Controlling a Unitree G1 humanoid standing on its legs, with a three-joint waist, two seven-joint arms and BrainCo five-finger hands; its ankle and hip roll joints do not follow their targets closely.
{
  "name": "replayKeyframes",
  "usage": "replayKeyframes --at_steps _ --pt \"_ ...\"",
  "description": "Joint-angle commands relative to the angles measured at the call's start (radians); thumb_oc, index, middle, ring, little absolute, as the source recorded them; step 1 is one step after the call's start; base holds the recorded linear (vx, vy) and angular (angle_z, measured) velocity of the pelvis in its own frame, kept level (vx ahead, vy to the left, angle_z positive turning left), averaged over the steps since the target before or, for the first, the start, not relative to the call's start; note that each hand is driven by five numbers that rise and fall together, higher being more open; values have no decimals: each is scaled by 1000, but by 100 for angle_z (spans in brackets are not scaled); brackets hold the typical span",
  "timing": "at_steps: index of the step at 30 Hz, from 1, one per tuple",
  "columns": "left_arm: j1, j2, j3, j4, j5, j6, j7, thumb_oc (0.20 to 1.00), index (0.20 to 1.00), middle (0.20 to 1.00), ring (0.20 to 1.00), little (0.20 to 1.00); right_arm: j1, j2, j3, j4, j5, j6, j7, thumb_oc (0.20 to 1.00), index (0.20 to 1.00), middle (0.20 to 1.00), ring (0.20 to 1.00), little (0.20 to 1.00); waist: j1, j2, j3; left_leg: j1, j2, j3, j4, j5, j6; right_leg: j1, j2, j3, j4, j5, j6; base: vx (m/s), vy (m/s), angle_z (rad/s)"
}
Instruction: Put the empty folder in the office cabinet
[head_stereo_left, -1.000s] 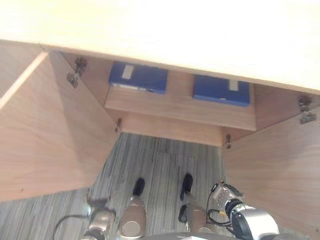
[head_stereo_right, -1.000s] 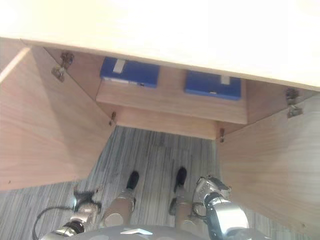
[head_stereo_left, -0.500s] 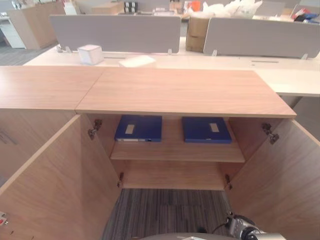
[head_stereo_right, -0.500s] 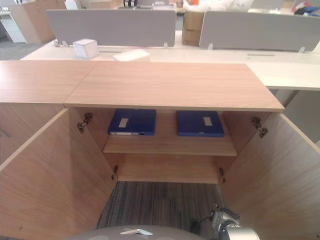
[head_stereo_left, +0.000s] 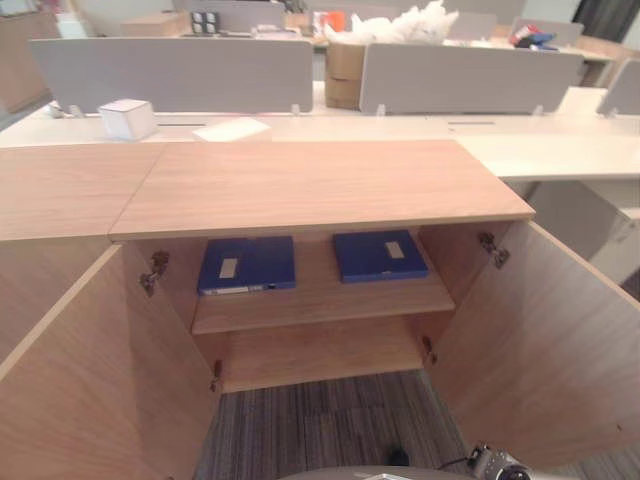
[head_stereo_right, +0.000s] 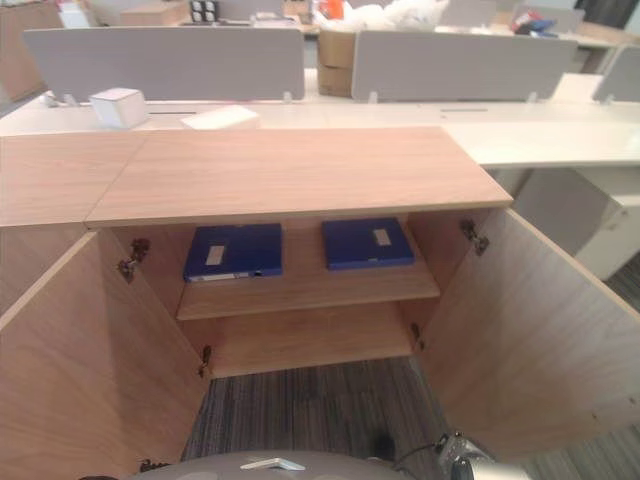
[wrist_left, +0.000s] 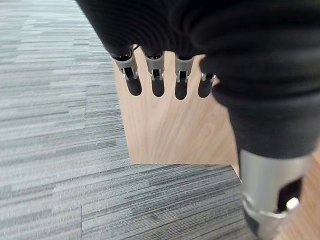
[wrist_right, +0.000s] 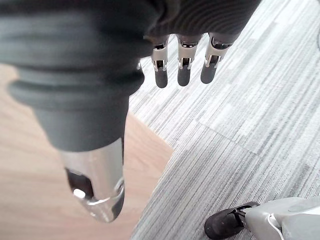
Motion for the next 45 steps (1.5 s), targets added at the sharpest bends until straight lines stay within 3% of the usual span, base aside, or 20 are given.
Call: replayKeyframes --at_steps 1,2,3,4,5,6,7,8,9,10,14,16,21,23,24,27,29,36,37,45 --pt "-54 32 36 3 43 -17 48 1000 1000 1000 1000 1000 -120 -60 -34 32 31 -40 -86 1000 1000 1000 1000 1000 34 59 87 130 -10 16 -297 13 -13 -2 -78 95 209 136 -46 -46 11 -28" --pt "-54 32 36 3 43 -17 48 1000 1000 1000 1000 1000 -120 -60 -34 32 31 -40 -86 1000 1000 1000 1000 1000 34 59 87 130 -10 16 -297 13 -13 -2 -78 95 209 136 -46 -78 21 -75" --pt "-38 46 34 7 49 -23 60 1000 1000 1000 1000 1000 -131 -119 -45 42 6 -29 -125 1000 1000 1000 1000 1000 53 64 70 106 2 31 -297 18 -22 48 -106 153 287 102 -53 -43 14 -55" --pt "-38 45 33 6 49 -23 60 1000 1000 1000 1000 1000 -132 -120 -45 42 5 -29 -125 1000 1000 1000 1000 1000 54 63 69 102 1 33 -297 23 -21 45 -107 155 285 107 -54 6 3 -55" --pt "-31 59 26 3 67 -25 64 1000 1000 1000 1000 1000 -135 -159 -51 49 -12 -23 -136 1000 1000 1000 1000 1000 63 46 47 93 -6 40 -297 17 -25 88 -82 175 259 60 -44 28 -5 -7" --pt "-31 60 25 3 67 -25 64 1000 1000 1000 1000 1000 -136 -159 -52 50 -12 -24 -135 1000 1000 1000 1000 1000 64 46 45 89 -7 41 -297 22 -24 86 -82 175 253 66 -45 58 -64 -15" --pt "-9 72 44 10 68 -26 65 1000 1000 1000 1000 1000 -140 -193 -77 43 -9 -29 -152 1000 1000 1000 1000 1000 86 11 25 79 -21 65 -297 15 -31 127 -67 119 188 48 -16 16 -50 -34" --pt "-8 73 43 9 69 -26 65 1000 1000 1000 1000 1000 -139 -193 -78 43 -10 -29 -152 1000 1000 1000 1000 1000 85 9 21 76 -22 63 -297 15 -30 131 -68 115 178 53 -15 44 -144 -56" --pt "18 61 54 7 50 -28 72 1000 1000 1000 1000 1000 -158 -221 -105 30 9 -36 -170 1000 1000 1000 1000 1000 75 3 26 83 -24 68 -297 16 -30 94 -67 117 191 127 0 1 -131 -77" --pt "24 56 60 7 32 -29 76 1000 1000 1000 1000 1000 -165 -236 -110 21 15 -40 -180 1000 1000 1000 1000 1000 71 10 33 78 -11 74 -297 25 -30 69 -63 120 203 150 0 -6 -135 -58" --pt "23 54 60 8 31 -30 76 1000 1000 1000 1000 1000 -166 -237 -109 21 16 -40 -181 1000 1000 1000 1000 1000 73 13 33 76 -10 75 -297 25 -31 64 -61 123 205 151 0 -8 -7 -37" --pt "14 58 45 11 49 -31 78 1000 1000 1000 1000 1000 -132 -316 -172 -8 37 -75 -209 1000 1000 1000 1000 1000 43 9 32 68 3 73 -297 24 -38 78 -37 120 171 89 -4 42 -22 -15" --pt "6 68 56 12 38 -38 71 1000 1000 1000 1000 1000 -112 -399 -201 -12 40 -91 -180 1000 1000 1000 1000 1000 31 8 19 69 27 68 -297 24 -56 88 -23 110 166 48 -14 26 -44 13" --pt "-1 80 62 -1 35 -43 69 1000 1000 1000 1000 1000 -121 -440 -181 -30 49 -98 -103 1000 1000 1000 1000 1000 31 9 20 68 40 66 -297 30 -66 89 -12 108 161 34 -24 14 -68 2" --pt "3 84 73 -4 33 -47 62 1000 1000 1000 1000 1000 -120 -425 -176 -98 125 -150 -4 1000 1000 1000 1000 1000 29 11 20 65 49 73 -297 36 -73 91 -1 109 148 21 -31 9 -57 5" --pt "19 94 84 -7 29 -47 26 1000 1000 1000 1000 1000 -144 -427 -196 -147 259 -218 93 1000 1000 1000 1000 1000 35 11 12 57 67 79 -297 48 -89 96 20 102 114 13 -41 35 -63 -7" --pt "25 98 86 -9 27 -48 19 1000 1000 1000 1000 1000 -160 -442 -190 -143 280 -223 117 1000 1000 1000 1000 1000 40 11 9 53 73 80 -297 52 -95 99 29 96 99 13 -44 42 -60 4" --pt "62 121 84 -28 21 -55 -25 1000 1000 1000 1000 1000 -276 -472 -20 -192 306 -187 314 1000 1000 1000 1000 1000 81 6 6 27 104 89 -297 81 -129 118 71 78 13 22 -59 21 -80 2" --pt "75 121 83 -33 24 -57 -57 1000 1000 1000 1000 1000 -303 -455 82 -247 280 -152 401 1000 1000 1000 1000 1000 90 4 5 21 112 91 -297 91 -137 127 83 78 -4 21 -68 -2 -48 14" --pt "92 98 60 -40 14 -63 -114 1000 1000 1000 1000 1000 -328 -385 216 -308 235 -107 505 1000 1000 1000 1000 1000 99 11 0 25 126 90 -297 102 -148 148 102 76 -14 5 -85 4 -33 0"
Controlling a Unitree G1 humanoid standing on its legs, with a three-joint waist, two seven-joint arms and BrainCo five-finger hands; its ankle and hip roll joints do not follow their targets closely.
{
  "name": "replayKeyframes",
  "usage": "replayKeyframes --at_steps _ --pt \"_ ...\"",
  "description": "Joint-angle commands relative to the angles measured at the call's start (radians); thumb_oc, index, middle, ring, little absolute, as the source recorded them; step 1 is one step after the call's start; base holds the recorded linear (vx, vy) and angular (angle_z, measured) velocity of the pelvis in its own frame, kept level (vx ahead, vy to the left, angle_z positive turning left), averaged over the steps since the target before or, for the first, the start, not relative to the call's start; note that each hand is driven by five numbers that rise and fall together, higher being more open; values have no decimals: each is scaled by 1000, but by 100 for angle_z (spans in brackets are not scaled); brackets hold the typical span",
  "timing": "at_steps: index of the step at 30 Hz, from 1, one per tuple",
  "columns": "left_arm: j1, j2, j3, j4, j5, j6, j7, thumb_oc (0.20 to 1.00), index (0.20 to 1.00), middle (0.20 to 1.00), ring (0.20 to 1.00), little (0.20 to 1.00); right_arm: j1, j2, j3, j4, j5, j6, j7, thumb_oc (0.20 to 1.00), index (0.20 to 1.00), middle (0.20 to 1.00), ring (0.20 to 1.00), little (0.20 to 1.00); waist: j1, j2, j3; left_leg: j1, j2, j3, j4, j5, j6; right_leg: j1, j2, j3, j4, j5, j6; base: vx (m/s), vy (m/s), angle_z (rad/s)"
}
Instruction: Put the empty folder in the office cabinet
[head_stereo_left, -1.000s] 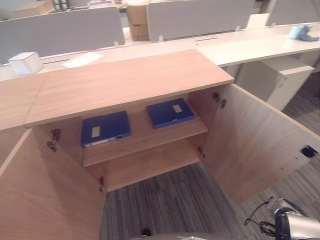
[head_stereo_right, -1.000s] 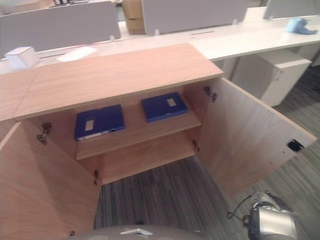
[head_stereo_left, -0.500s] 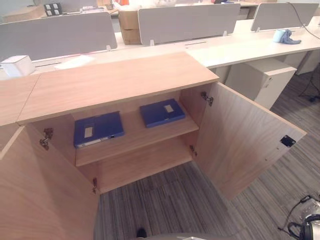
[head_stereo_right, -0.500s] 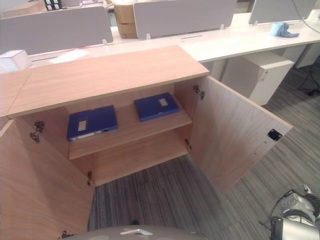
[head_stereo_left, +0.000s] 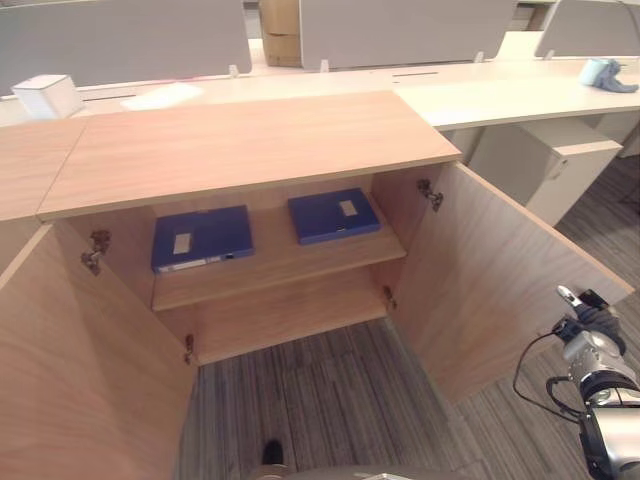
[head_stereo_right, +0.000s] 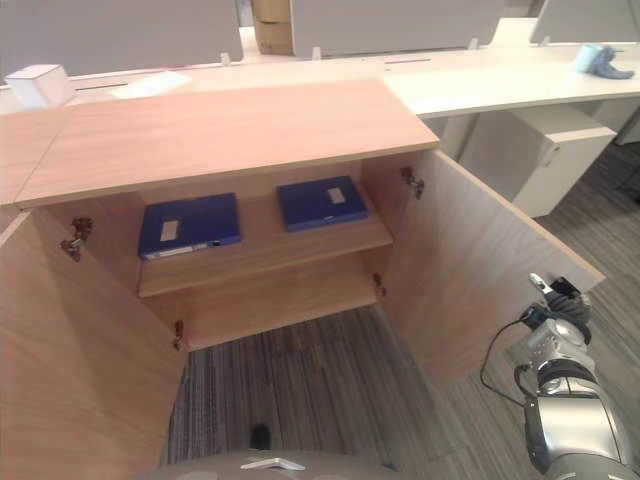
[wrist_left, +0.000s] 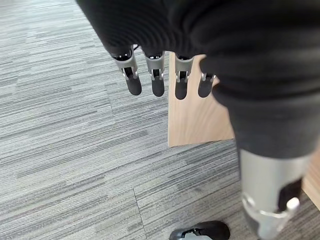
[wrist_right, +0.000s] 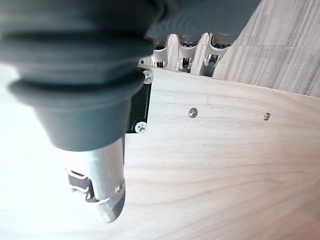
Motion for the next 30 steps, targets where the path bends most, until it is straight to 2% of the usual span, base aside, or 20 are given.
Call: replayKeyframes --at_steps 1,6,8,10,11,12,16,20,22,24,28,30 --pt "-75 26 -16 34 -19 -11 -13 1000 1000 1000 1000 1000 -90 40 59 -48 -35 8 98 1000 1000 1000 1000 1000 36 1 -2 21 -27 19 -10 -161 2 -29 -8 6 3 -59 -2 0 0 0" --pt "-69 15 -19 30 -21 -13 -34 1000 1000 1000 1000 1000 -61 99 128 -158 -42 28 145 1000 1000 1000 1000 1000 35 6 0 17 -22 14 -10 -153 -1 -28 -1 6 3 -64 -10 -6 -3 -1" --pt "-69 11 -15 29 -20 -11 -46 1000 1000 1000 1000 1000 -29 136 176 -230 -31 55 188 1000 1000 1000 1000 1000 33 8 1 17 -20 14 -10 -150 -2 -29 0 5 4 -64 -12 0 0 0" --pt "-74 10 -15 23 -8 -11 -60 1000 1000 1000 1000 1000 13 171 291 -334 -57 123 271 1000 1000 1000 1000 1000 32 9 8 21 -18 14 -10 -147 -4 -26 2 7 7 -66 -16 -19 -14 -9" --pt "-73 6 -19 -5 14 -17 -84 1000 1000 1000 1000 1000 80 147 495 -589 -126 203 421 1000 1000 1000 1000 1000 30 8 14 18 -16 13 -10 -142 -9 -28 3 4 13 -70 -19 -30 -22 -25" --pt "-73 6 -19 -5 14 -17 -84 1000 1000 1000 1000 1000 81 146 495 -590 -126 204 420 1000 1000 1000 1000 1000 29 8 11 14 -16 12 -10 -140 -8 -31 2 3 13 -69 -19 -32 -18 -27" --pt "-72 -6 -13 -47 12 -29 -107 1000 1000 1000 1000 1000 202 109 711 -880 -102 262 579 1000 1000 1000 1000 1000 29 11 20 6 -14 1 -10 -134 -14 -35 2 -7 23 -77 -23 -29 -21 -11" --pt "-78 -9 11 -53 16 -36 -104 1000 1000 1000 1000 1000 411 166 705 -938 -33 273 622 1000 1000 1000 1000 1000 20 15 23 -1 -12 -11 -10 -129 -16 -38 1 -13 30 -86 -26 -21 -18 27" --pt "-77 -9 10 -53 16 -36 -104 1000 1000 1000 1000 1000 412 166 704 -938 -33 273 622 1000 1000 1000 1000 1000 20 15 22 -1 -12 -12 -10 -129 -16 -38 1 -13 31 -86 -26 -9 -5 36" --pt "-75 -12 30 -35 8 -35 -119 1000 1000 1000 1000 1000 502 182 668 -916 -9 287 646 1000 1000 1000 1000 1000 15 15 24 -1 -11 -15 -10 -128 -18 -35 -1 -16 35 -92 -27 -11 -12 24" --pt "-69 -17 39 -25 -11 -37 -137 1000 1000 1000 1000 1000 549 186 610 -860 14 255 633 1000 1000 1000 1000 1000 11 12 25 2 -9 -17 -10 -127 -20 -31 -2 -21 40 -98 -29 0 -3 2" --pt "-69 -17 44 -25 -24 -36 -138 1000 1000 1000 1000 1000 569 203 545 -789 29 223 586 1000 1000 1000 1000 1000 6 12 25 2 -8 -19 -10 -125 -21 -29 -1 -23 44 -102 -30 0 0 0"
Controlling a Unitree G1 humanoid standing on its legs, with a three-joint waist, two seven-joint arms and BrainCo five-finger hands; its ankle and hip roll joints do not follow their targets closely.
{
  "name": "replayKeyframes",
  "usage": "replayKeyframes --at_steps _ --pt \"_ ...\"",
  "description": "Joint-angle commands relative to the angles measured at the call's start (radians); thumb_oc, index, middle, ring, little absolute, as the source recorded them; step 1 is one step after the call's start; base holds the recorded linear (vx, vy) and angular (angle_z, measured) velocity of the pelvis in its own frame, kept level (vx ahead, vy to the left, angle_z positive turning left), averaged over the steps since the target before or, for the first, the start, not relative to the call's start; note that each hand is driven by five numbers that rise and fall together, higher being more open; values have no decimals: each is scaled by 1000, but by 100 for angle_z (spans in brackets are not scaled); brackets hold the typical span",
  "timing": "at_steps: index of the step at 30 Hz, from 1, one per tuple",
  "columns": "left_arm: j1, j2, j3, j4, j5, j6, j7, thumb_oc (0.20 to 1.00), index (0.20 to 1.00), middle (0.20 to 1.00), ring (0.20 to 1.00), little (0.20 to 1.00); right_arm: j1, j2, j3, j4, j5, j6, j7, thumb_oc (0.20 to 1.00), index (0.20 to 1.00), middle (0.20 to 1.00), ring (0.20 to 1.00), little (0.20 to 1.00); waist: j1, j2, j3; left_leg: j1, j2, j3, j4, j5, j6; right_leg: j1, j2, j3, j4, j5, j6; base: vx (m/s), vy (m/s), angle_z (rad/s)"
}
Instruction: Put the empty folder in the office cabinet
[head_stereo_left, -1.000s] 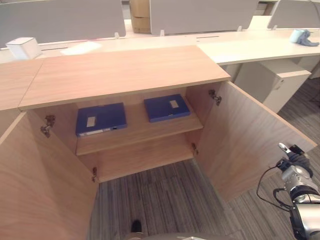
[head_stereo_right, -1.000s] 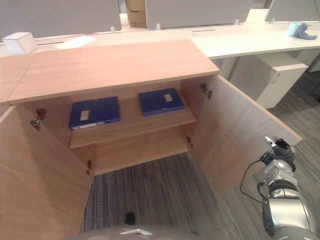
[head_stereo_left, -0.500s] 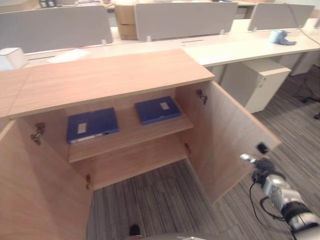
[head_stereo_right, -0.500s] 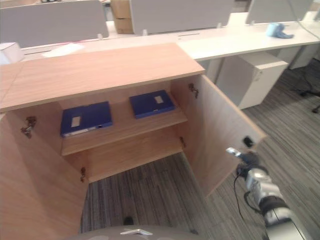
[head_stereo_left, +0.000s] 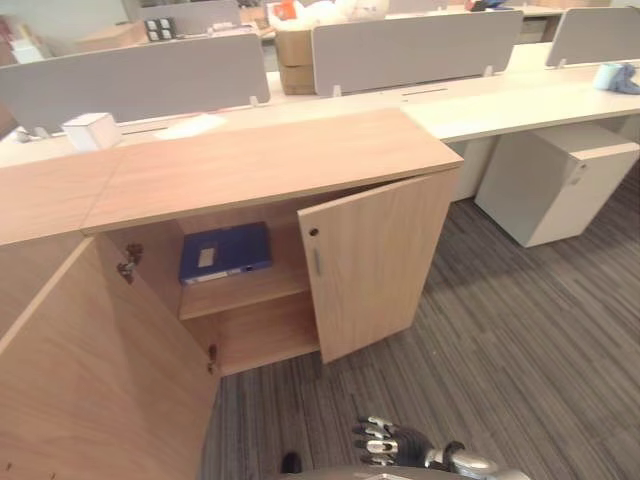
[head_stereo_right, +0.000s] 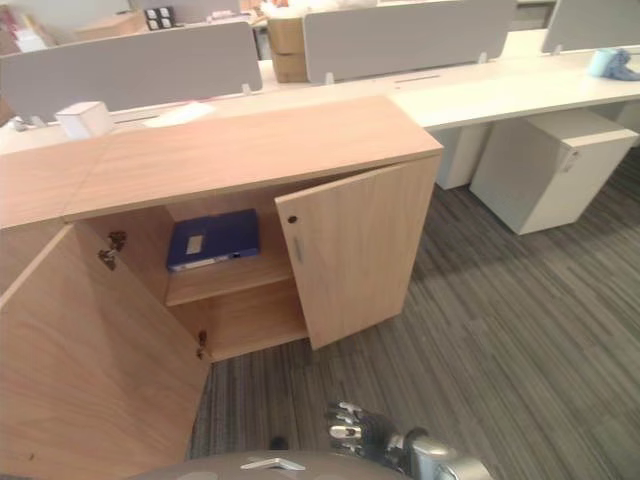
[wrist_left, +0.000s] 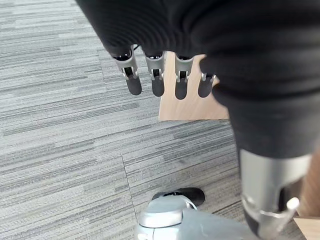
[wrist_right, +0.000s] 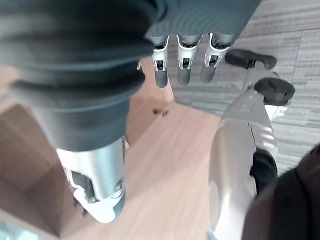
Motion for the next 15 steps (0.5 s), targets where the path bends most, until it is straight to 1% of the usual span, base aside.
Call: replayKeyframes --at_steps 1,3,4,5,6,7,8,9,11,12,13,15 --pt "-101 58 21 34 -28 -14 0 1000 1000 1000 1000 1000 -73 55 -91 34 80 -97 -56 1000 1000 1000 1000 1000 13 -59 63 36 -32 7 0 -135 -4 -16 -23 8 51 -105 -18 0 0 0" --pt "-107 61 24 37 -46 -10 5 1000 1000 1000 1000 1000 -78 89 -191 197 59 -131 -132 1000 1000 1000 1000 1000 9 -59 61 38 -30 4 0 -133 -5 -13 -22 3 54 -108 -19 -7 -21 1" --pt "-113 62 27 39 -61 -9 7 1000 1000 1000 1000 1000 -91 107 -246 318 24 -139 -177 1000 1000 1000 1000 1000 8 -59 61 40 -30 2 0 -132 -6 -11 -20 3 56 -111 -21 -21 -80 -2" --pt "-122 70 31 41 -85 -6 13 1000 1000 1000 1000 1000 -135 127 -342 557 -85 -151 -260 1000 1000 1000 1000 1000 11 -59 62 44 -27 -4 0 -129 -8 -3 -15 -2 61 -119 -25 -12 -95 2" --pt "-130 76 38 41 -103 -5 24 1000 1000 1000 1000 1000 -170 131 -397 673 -148 -158 -308 1000 1000 1000 1000 1000 15 -58 64 43 -26 -15 0 -125 -8 0 -13 -6 68 -127 -29 -8 -76 2" --pt "-130 76 38 41 -103 -5 24 1000 1000 1000 1000 1000 -170 131 -397 673 -148 -158 -308 1000 1000 1000 1000 1000 15 -58 64 43 -26 -15 0 -125 -8 0 -13 -6 68 -127 -29 -12 -53 11" --pt "-136 81 43 38 -118 -6 31 1000 1000 1000 1000 1000 -199 126 -451 781 -196 -165 -353 1000 1000 1000 1000 1000 19 -55 69 43 -24 -21 0 -121 -9 2 -12 -11 74 -131 -32 -26 -58 19" --pt "-145 92 54 29 -137 -8 46 1000 1000 1000 1000 1000 -224 118 -516 883 -256 -164 -397 1000 1000 1000 1000 1000 25 -49 76 36 -22 -38 0 -110 -13 2 -9 -20 82 -141 -39 -52 -97 20" --pt "-156 115 75 -10 -151 -12 79 1000 1000 1000 1000 1000 -257 74 -622 1021 -332 -151 -471 1000 1000 1000 1000 1000 41 -32 102 20 -17 -72 0 -85 -28 10 2 -46 90 -159 -51 -96 -91 16" --pt "-157 130 87 -33 -158 -15 96 1000 1000 1000 1000 1000 -265 48 -669 1068 -347 -146 -503 1000 1000 1000 1000 1000 50 -23 119 14 -12 -85 0 -73 -38 16 7 -57 96 -173 -57 -156 -84 29" --pt "-156 146 106 -55 -165 -13 115 1000 1000 1000 1000 1000 -270 22 -722 1107 -350 -139 -534 1000 1000 1000 1000 1000 57 -10 137 -9 -6 -111 0 -48 -53 13 14 -81 101 -184 -65 -154 -98 40" --pt "-142 185 153 -106 -176 -18 143 1000 1000 1000 1000 1000 -259 -29 -822 1149 -326 -134 -577 1000 1000 1000 1000 1000 66 11 162 -38 13 -140 0 -10 -84 18 29 -117 106 -212 -77 -131 -91 100"
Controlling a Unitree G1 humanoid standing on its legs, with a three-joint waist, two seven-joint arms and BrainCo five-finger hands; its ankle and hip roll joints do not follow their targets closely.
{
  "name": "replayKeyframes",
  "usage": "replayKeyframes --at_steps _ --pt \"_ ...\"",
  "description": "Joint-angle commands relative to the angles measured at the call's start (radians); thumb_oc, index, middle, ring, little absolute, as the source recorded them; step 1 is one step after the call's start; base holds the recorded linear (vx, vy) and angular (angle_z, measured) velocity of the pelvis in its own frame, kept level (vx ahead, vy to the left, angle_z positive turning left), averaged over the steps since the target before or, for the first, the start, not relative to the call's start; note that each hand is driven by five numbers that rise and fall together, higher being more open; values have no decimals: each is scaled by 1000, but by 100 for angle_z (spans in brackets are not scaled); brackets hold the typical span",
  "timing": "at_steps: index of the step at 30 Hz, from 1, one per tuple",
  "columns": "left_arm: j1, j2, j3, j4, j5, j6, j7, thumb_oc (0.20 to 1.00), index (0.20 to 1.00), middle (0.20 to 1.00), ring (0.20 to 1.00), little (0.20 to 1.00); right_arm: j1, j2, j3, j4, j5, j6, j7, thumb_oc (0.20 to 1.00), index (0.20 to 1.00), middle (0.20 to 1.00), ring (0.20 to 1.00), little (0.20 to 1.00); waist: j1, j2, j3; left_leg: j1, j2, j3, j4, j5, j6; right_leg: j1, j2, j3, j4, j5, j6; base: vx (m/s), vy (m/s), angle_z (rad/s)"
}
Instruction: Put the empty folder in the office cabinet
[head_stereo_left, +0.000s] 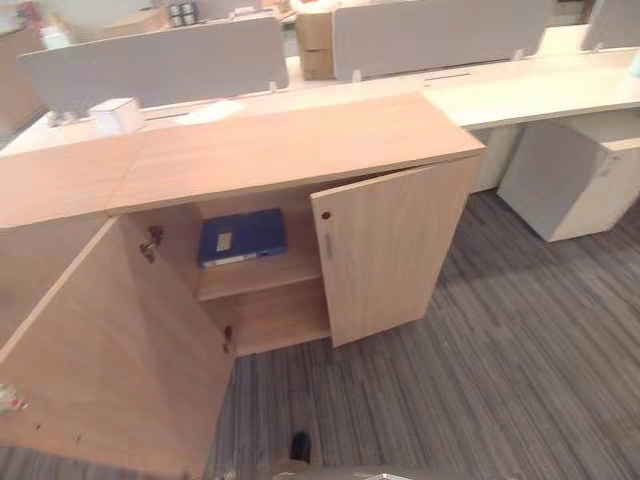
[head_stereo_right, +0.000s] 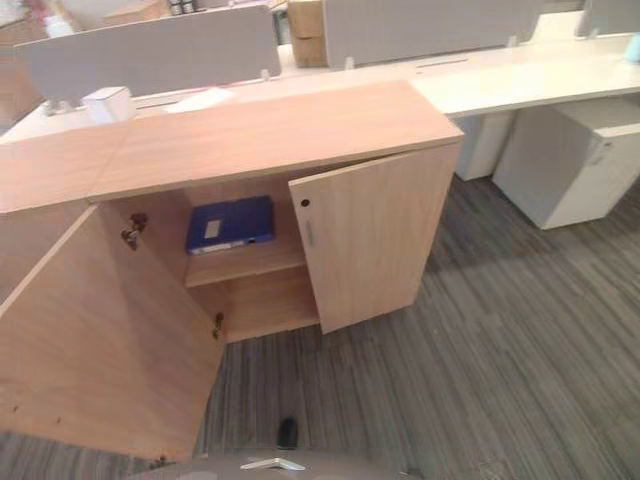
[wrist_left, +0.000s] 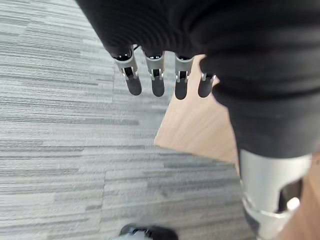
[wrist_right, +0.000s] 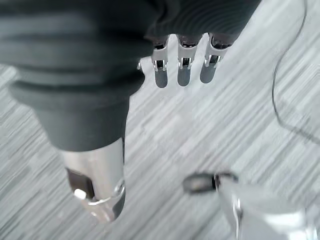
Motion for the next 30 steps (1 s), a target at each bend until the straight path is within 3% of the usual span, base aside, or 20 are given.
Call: replayKeyframes --at_steps 1,3,4,8,10,12,15,21,30 --pt "-64 139 82 -25 -50 -12 88 1000 1000 1000 1000 1000 -68 -10 -33 -14 -8 -10 -105 1000 1000 1000 1000 1000 24 -70 94 0 19 20 -11 25 -101 -31 -24 -46 102 -208 -60 -107 -78 127" --pt "0 199 188 -147 -52 -18 112 1000 1000 1000 1000 1000 -46 -45 -90 5 -24 2 -126 1000 1000 1000 1000 1000 27 -50 103 -18 50 33 -10 45 -101 -39 -12 -74 104 -218 -71 -119 -45 97" --pt "4 199 190 -151 -51 -16 112 1000 1000 1000 1000 1000 -46 -45 -88 5 -25 2 -126 1000 1000 1000 1000 1000 25 -51 102 -19 50 32 -10 46 -101 -39 -11 -75 104 -219 -71 -107 -11 65" --pt "73 250 305 -224 -11 -6 129 1000 1000 1000 1000 1000 -39 -20 -90 -38 8 2 -114 1000 1000 1000 1000 1000 16 -63 101 -2 43 100 57 -8 -58 -66 -33 -95 98 -193 -77 -132 27 51" --pt "104 267 350 -170 4 1 133 1000 1000 1000 1000 1000 -61 -7 -64 -62 28 -2 -99 1000 1000 1000 1000 1000 11 -66 86 35 22 92 79 -98 -35 -106 -32 -68 104 -187 -83 -63 74 -5" --pt "115 287 373 -96 7 0 147 1000 1000 1000 1000 1000 -61 22 -64 -73 78 -6 -79 1000 1000 1000 1000 1000 -1 -45 48 84 3 88 19 -107 -22 -116 -32 -53 98 -157 -65 35 183 -35" --pt "125 309 389 -52 12 -5 157 1000 1000 1000 1000 1000 -59 36 -67 -83 106 -14 -71 1000 1000 1000 1000 1000 -8 -47 27 104 -1 120 -1 -114 -21 -107 -44 -46 89 -138 -50 80 152 9" --pt "116 408 413 -70 68 -5 189 1000 1000 1000 1000 1000 -32 60 -52 -69 109 -10 -51 1000 1000 1000 1000 1000 -18 -72 4 139 -30 172 -11 -155 -1 -113 -86 -13 80 -86 -12 32 156 -26" --pt "49 561 440 -301 189 -4 246 1000 1000 1000 1000 1000 26 92 -45 -54 99 -8 -30 1000 1000 1000 1000 1000 -52 -133 7 139 -81 209 -11 -187 35 -149 -139 35 80 -24 39 1 96 -15"
